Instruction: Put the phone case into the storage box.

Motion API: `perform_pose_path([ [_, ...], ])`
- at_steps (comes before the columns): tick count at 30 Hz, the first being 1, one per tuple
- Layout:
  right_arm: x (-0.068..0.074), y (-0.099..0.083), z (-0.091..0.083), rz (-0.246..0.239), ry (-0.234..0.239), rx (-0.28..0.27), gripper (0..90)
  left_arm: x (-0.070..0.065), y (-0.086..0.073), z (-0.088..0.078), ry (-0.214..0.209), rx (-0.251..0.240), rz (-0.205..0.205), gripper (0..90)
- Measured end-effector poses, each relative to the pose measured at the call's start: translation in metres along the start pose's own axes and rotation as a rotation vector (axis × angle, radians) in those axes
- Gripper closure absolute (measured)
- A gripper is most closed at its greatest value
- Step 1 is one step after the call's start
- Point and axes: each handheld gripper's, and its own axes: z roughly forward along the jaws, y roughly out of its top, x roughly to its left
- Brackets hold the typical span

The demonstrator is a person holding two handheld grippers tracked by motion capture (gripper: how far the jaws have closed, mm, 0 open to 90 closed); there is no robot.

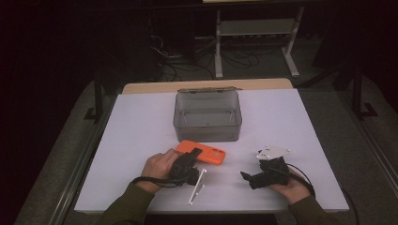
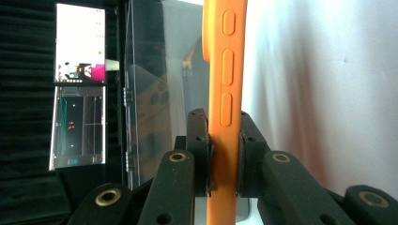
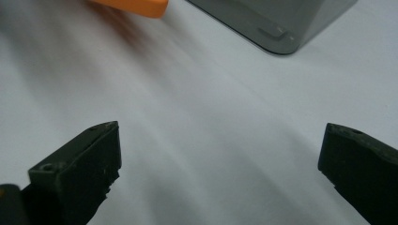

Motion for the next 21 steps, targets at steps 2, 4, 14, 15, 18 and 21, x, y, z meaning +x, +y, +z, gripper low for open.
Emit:
perform_pose_path([
  [2,-0.001,-0.001,0.0,-0.002,-0.002,-0.002,0.0,0.001,0.0,0.0,-0.001,-0.004,-0.007,79.1],
  [4,-0.002,-0.001,-0.002,0.008,-0.001,-0.006,0.0,0.002,-0.001,0.001,-0.003,-0.007,-0.023,79.1],
  [14,-0.001,-0.001,-0.003,-0.005,0.0,-0.015,0.0,0.01,-0.004,0.001,-0.023,-0.036,-0.109,79.1],
  [15,0.0,-0.001,-0.003,-0.006,0.0,-0.013,0.0,0.01,-0.004,0.0,-0.027,-0.039,-0.123,79.1],
  [18,0.0,-0.001,-0.003,-0.012,0.001,-0.011,0.0,0.013,-0.005,0.0,-0.03,-0.045,-0.144,79.1],
  [21,0.0,0.0,-0.003,-0.013,0.0,-0.015,0.0,0.014,-0.006,0.0,-0.042,-0.05,-0.168,79.1],
])
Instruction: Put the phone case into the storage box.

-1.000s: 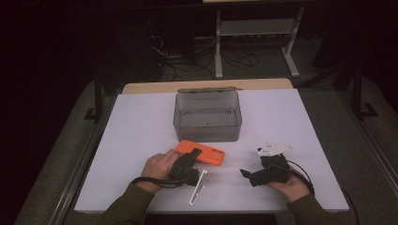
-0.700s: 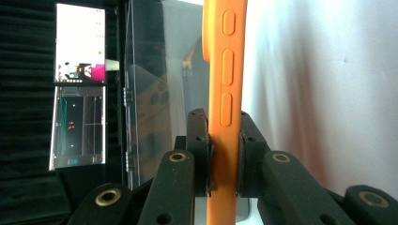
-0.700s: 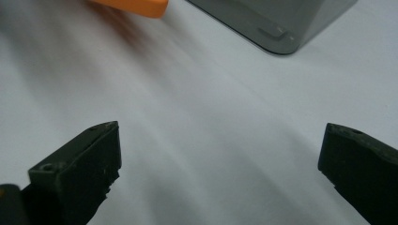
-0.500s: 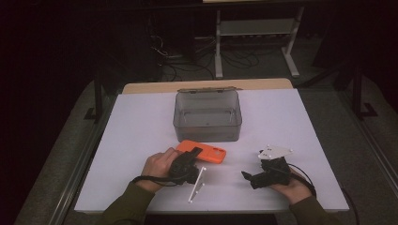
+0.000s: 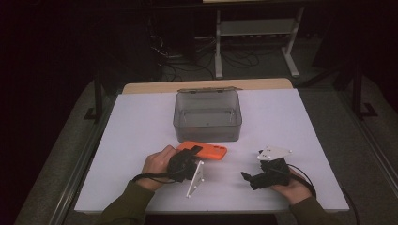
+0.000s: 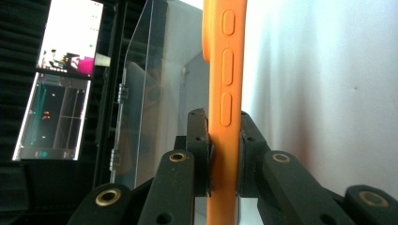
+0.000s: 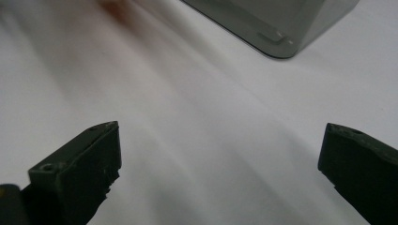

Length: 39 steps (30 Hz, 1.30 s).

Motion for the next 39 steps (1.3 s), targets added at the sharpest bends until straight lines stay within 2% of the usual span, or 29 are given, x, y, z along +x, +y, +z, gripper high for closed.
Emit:
perform_pose_path([
  [4,0.0,0.0,0.0,-0.001,0.001,0.001,0.0,0.003,-0.001,0.0,-0.013,-0.003,-0.03,79.1],
  [26,0.001,0.0,0.0,-0.012,-0.005,0.004,0.0,0.019,-0.011,-0.001,-0.073,-0.05,-0.26,79.1],
  [39,0.002,0.0,0.0,-0.016,-0.002,0.007,0.0,0.026,-0.017,-0.002,-0.11,-0.077,-0.375,79.1],
])
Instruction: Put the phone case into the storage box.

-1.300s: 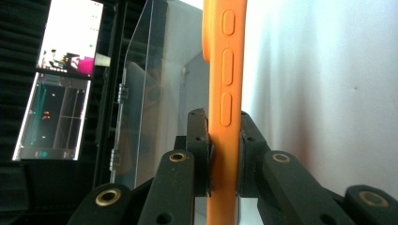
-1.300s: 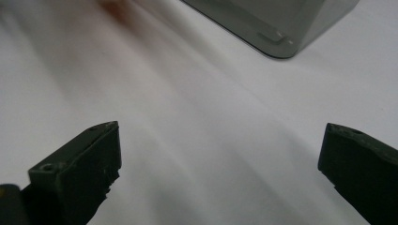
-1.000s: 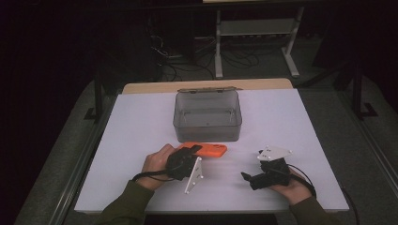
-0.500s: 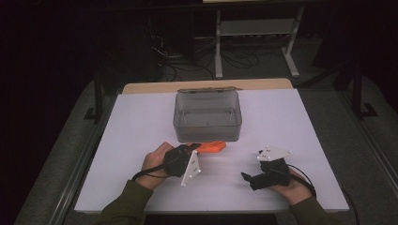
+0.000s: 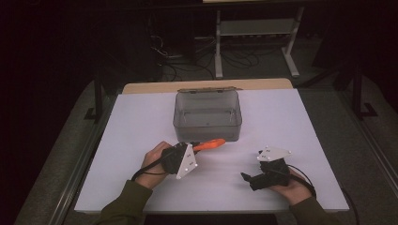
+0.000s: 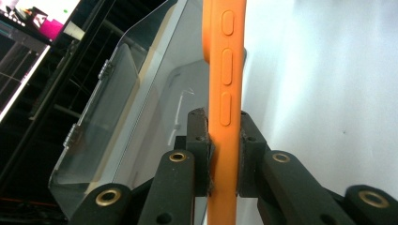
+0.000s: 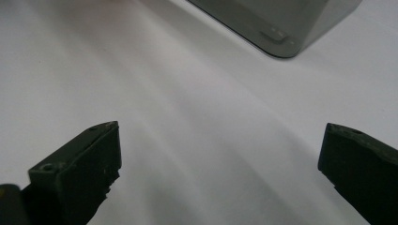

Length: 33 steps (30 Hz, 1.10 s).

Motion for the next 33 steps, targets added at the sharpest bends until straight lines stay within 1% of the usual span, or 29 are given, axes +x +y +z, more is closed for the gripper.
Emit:
perform_pose_path([
  [1,0.0,0.0,0.0,0.0,0.0,0.0,0.0,0.001,-0.001,0.0,-0.003,-0.004,-0.017,79.1],
  [2,0.0,0.0,0.0,0.0,0.0,0.0,0.0,0.002,-0.001,0.0,-0.006,-0.006,-0.023,79.1],
  [12,0.0,0.0,0.0,-0.001,0.0,0.0,0.0,0.01,-0.005,-0.001,-0.035,-0.023,-0.136,79.1],
  [18,0.0,0.0,0.0,-0.001,-0.001,-0.001,0.0,0.013,-0.007,-0.001,-0.048,-0.035,-0.184,79.1],
  [19,0.0,0.0,0.0,-0.001,-0.001,0.0,0.0,0.014,-0.007,-0.001,-0.054,-0.04,-0.2,79.1],
  [23,0.0,0.0,0.0,-0.001,-0.002,0.0,0.0,0.018,-0.009,-0.002,-0.061,-0.052,-0.231,79.1],
  [29,0.0,0.0,0.0,0.0,-0.003,0.0,0.0,0.022,-0.013,-0.003,-0.08,-0.07,-0.296,79.1],
  [33,0.0,0.0,0.0,-0.003,-0.003,-0.001,0.0,0.024,-0.016,-0.003,-0.095,-0.076,-0.329,79.1],
])
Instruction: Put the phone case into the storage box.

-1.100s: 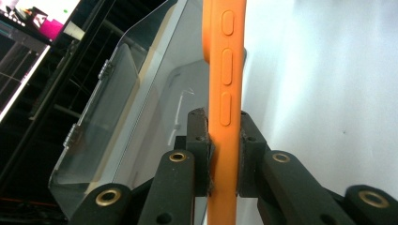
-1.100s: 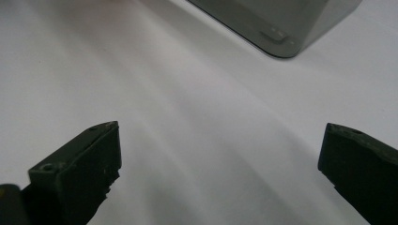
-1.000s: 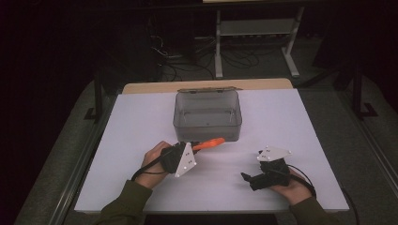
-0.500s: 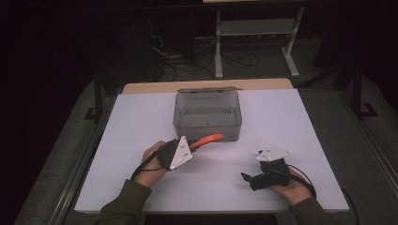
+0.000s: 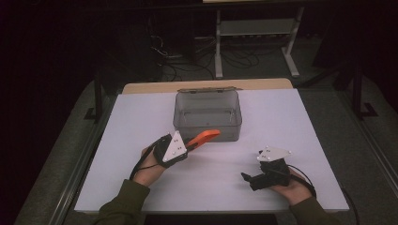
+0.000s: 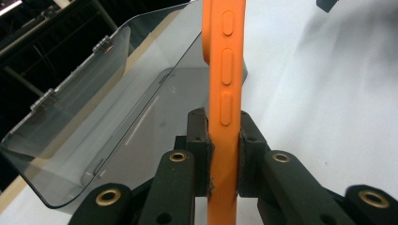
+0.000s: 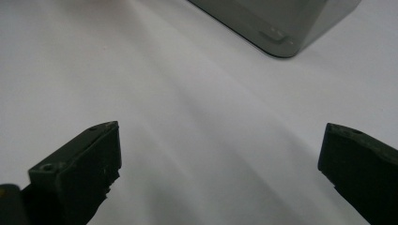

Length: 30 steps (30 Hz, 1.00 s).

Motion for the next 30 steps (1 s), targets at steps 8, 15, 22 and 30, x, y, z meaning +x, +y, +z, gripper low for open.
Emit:
perform_pose_path([
  [8,0.0,0.0,0.0,0.0,-0.001,0.0,0.0,0.009,-0.004,-0.002,-0.035,-0.031,-0.109,79.1],
  [15,0.0,0.0,0.0,0.0,-0.001,0.001,0.0,0.019,-0.009,-0.004,-0.075,-0.067,-0.233,79.1],
  [22,0.0,0.0,0.0,-0.002,-0.002,0.001,0.0,0.025,-0.013,-0.006,-0.103,-0.094,-0.313,79.1],
  [30,0.001,0.0,0.0,-0.005,-0.001,0.002,0.0,0.029,-0.011,-0.006,-0.11,-0.078,-0.314,79.1],
])
